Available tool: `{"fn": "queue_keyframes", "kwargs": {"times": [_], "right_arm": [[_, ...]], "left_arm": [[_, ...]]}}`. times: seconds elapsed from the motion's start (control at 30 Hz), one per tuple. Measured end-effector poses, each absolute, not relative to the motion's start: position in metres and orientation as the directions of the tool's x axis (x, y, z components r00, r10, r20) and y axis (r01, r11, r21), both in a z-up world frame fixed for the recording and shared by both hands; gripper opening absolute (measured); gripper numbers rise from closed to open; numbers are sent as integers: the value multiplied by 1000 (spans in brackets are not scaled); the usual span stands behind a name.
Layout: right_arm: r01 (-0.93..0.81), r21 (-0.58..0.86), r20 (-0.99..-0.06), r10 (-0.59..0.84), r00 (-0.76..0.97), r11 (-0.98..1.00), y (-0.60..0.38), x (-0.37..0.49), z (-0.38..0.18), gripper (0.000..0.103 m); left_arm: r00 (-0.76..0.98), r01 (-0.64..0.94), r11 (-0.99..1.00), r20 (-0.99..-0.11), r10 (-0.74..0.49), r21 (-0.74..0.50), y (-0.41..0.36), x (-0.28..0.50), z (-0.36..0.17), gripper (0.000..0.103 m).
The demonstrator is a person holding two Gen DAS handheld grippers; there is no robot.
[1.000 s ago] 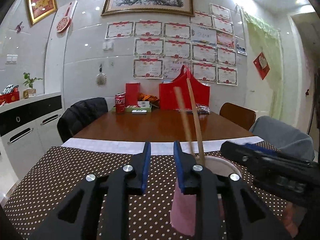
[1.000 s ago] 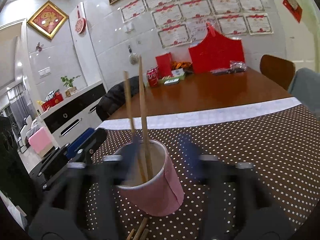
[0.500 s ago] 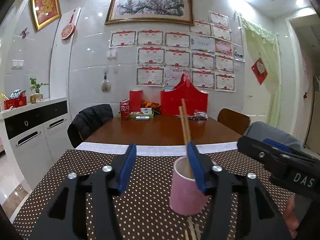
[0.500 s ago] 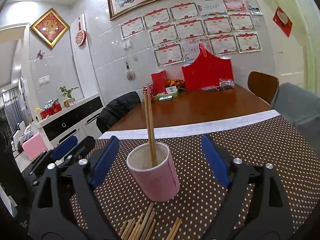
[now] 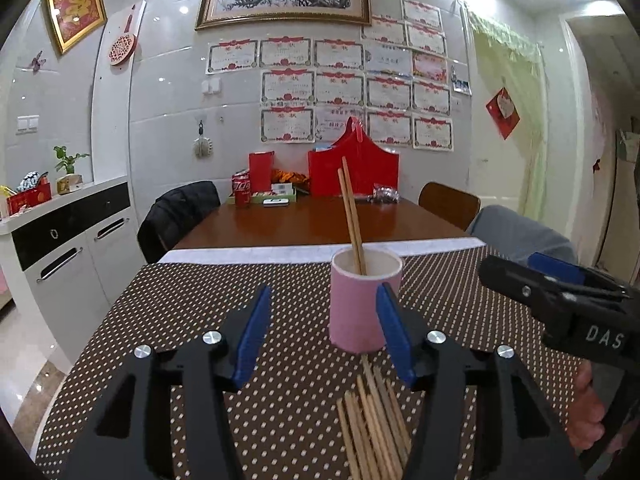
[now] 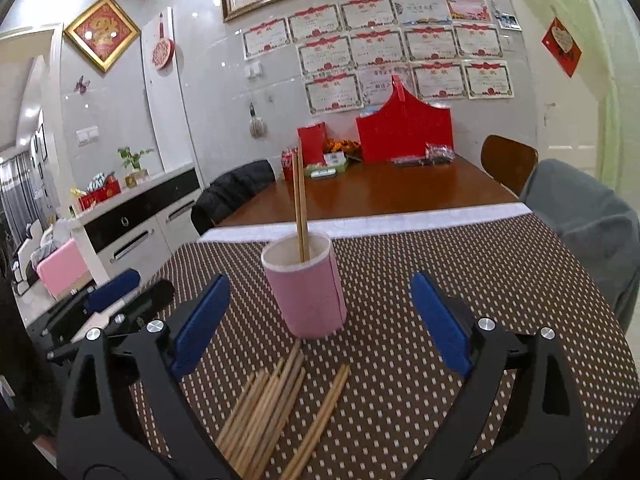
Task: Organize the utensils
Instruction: 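Open the right gripper to release the chopstick into the pink cup, then move the right gripper back to the chopsticks pile and grasp another chopstick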
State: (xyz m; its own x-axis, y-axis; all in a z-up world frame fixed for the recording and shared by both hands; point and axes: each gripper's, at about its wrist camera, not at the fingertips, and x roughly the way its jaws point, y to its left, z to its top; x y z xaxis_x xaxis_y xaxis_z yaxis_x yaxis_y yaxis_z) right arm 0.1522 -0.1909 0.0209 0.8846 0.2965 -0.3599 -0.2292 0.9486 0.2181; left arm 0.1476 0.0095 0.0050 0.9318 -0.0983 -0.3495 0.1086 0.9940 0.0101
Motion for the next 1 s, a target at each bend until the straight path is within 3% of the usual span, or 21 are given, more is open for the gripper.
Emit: {"fn": "queue_keyframes", "kwargs": {"times": [0.83, 1.0], "right_arm": [[5, 255, -710, 184, 680, 967, -185, 141, -85, 91], [55, 134, -772, 69, 632, 989, -174, 141, -92, 91]], "left_arm": [[745, 127, 989, -652, -142, -71, 35, 129, -79, 55], [693, 144, 984, -699, -175, -104, 38, 130, -93, 55]]}}
